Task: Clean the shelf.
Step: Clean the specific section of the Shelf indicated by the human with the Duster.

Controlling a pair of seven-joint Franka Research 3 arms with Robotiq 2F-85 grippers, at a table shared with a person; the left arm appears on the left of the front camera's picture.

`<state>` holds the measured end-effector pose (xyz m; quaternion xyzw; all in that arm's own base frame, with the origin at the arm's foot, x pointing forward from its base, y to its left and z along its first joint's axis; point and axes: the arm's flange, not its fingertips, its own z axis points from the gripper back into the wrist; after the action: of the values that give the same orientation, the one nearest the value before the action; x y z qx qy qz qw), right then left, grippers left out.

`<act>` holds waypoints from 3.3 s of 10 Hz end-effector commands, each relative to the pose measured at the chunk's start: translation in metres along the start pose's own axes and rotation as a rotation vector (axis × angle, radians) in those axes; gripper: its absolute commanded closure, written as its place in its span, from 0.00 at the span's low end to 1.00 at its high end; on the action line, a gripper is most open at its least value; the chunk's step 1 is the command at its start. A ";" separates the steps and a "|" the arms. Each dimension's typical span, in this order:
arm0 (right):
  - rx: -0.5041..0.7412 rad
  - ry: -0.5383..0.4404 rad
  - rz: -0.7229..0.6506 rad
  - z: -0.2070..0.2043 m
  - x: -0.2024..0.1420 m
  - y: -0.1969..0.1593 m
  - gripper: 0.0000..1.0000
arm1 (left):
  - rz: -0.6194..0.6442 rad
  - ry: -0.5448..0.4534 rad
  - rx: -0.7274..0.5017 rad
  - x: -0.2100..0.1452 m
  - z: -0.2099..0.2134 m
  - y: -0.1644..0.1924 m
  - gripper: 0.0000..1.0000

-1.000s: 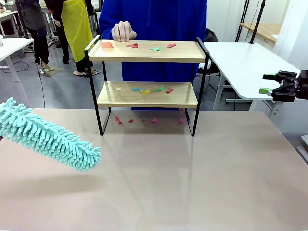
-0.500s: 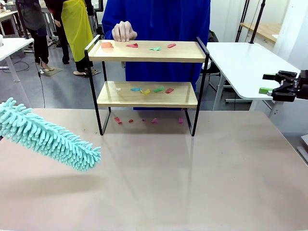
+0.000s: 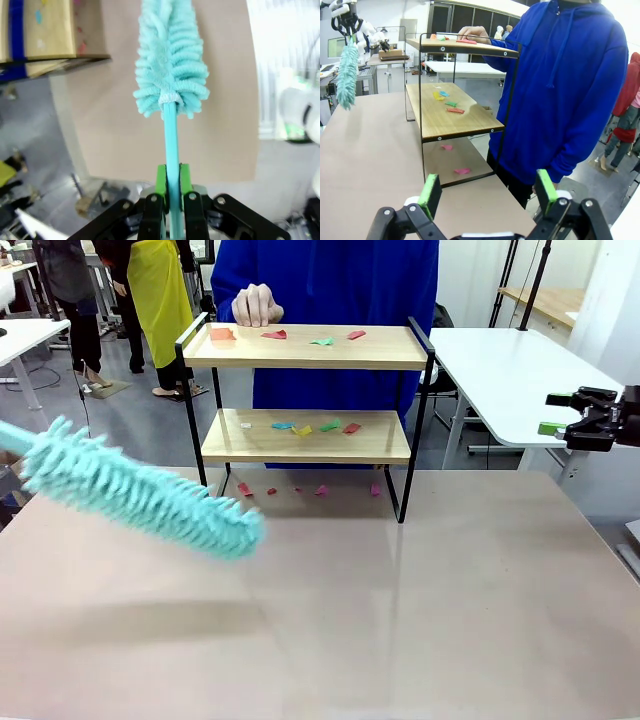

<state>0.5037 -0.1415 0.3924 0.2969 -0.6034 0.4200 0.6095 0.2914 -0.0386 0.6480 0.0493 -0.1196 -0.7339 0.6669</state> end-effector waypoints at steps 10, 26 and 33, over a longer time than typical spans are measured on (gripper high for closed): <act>0.001 -0.003 0.005 -0.001 0.003 0.000 0.00 | 0.674 -0.132 0.138 0.228 0.196 0.001 0.87; 0.001 -0.003 0.005 -0.001 0.003 0.000 0.00 | 1.147 -0.151 0.394 0.401 0.130 0.066 0.87; 0.001 -0.003 0.005 -0.001 0.003 0.000 0.00 | 1.425 -0.100 0.325 0.450 0.062 0.103 0.87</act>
<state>0.5039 -0.1410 0.3925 0.2972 -0.6033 0.4203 0.6091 0.3272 -0.4739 0.7636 0.0173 -0.2644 -0.1234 0.9563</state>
